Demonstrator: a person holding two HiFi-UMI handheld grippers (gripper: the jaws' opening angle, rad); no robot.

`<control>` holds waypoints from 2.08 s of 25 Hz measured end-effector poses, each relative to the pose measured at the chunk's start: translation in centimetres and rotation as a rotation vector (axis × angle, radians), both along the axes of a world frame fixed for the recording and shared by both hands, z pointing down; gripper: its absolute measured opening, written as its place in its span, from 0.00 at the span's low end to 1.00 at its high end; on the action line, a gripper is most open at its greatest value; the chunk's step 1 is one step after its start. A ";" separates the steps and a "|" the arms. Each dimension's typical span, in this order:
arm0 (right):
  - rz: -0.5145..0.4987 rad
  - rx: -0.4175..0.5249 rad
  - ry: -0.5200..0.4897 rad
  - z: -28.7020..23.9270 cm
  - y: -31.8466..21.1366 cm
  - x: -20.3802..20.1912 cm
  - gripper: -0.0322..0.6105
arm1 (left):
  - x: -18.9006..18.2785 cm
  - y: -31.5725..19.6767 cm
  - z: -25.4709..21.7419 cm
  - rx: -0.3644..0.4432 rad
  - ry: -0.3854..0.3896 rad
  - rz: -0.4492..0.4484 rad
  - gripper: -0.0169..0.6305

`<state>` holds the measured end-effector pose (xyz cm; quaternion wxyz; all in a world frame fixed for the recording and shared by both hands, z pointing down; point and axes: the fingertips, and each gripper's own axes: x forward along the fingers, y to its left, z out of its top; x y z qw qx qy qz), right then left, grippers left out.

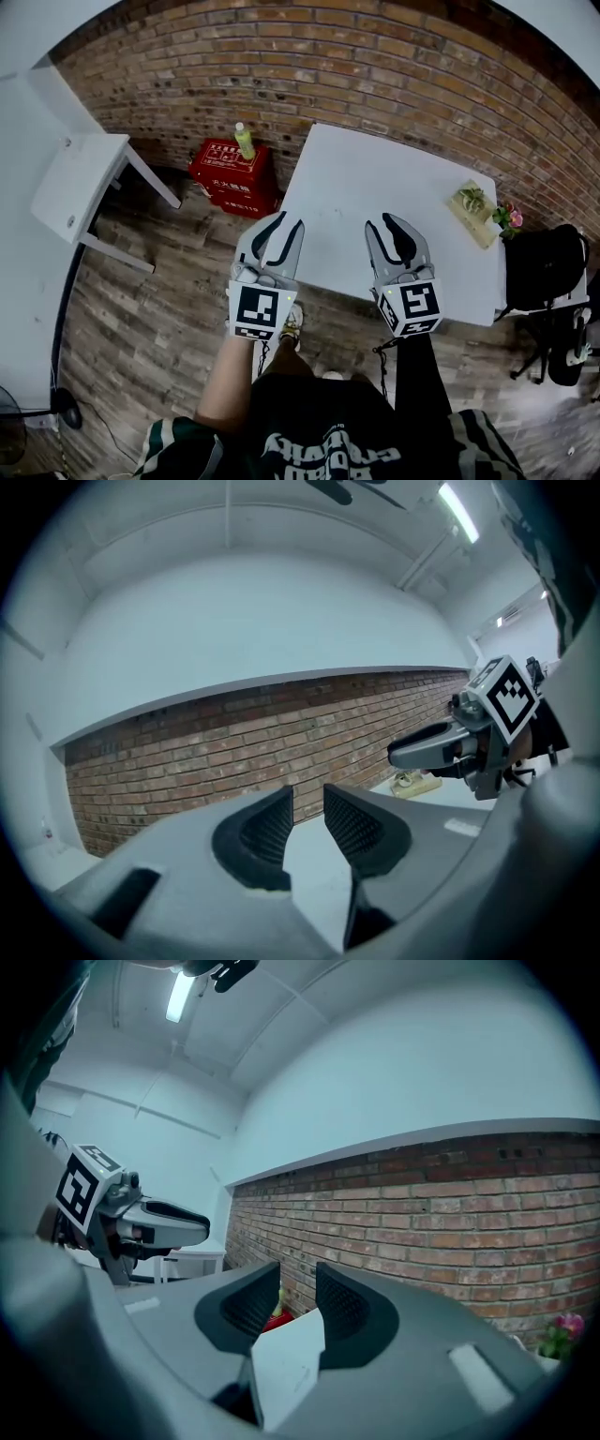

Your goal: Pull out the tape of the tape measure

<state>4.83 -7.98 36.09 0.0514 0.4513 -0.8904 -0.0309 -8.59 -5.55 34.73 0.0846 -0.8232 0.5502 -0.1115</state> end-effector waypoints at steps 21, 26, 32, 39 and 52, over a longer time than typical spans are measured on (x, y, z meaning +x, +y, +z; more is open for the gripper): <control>0.233 -0.116 0.011 3.4 -16.6 -4.2 0.30 | -1.4 -18.9 3.2 -0.087 -0.020 0.373 0.19; 0.236 -0.204 0.039 6.5 -17.5 -3.9 0.32 | -0.3 -19.5 5.9 -0.126 -0.027 0.430 0.15; 0.196 -0.328 0.086 11.5 -17.6 -4.7 0.32 | 0.4 -19.7 11.9 -0.222 -0.057 0.451 0.16; 0.163 -0.457 0.146 17.5 -17.2 -5.2 0.33 | 1.5 -19.7 16.1 -0.319 -0.068 0.477 0.19; 0.107 -0.671 0.211 26.6 -15.3 -5.9 0.38 | 2.5 -18.2 26.4 -0.497 -0.195 0.516 0.20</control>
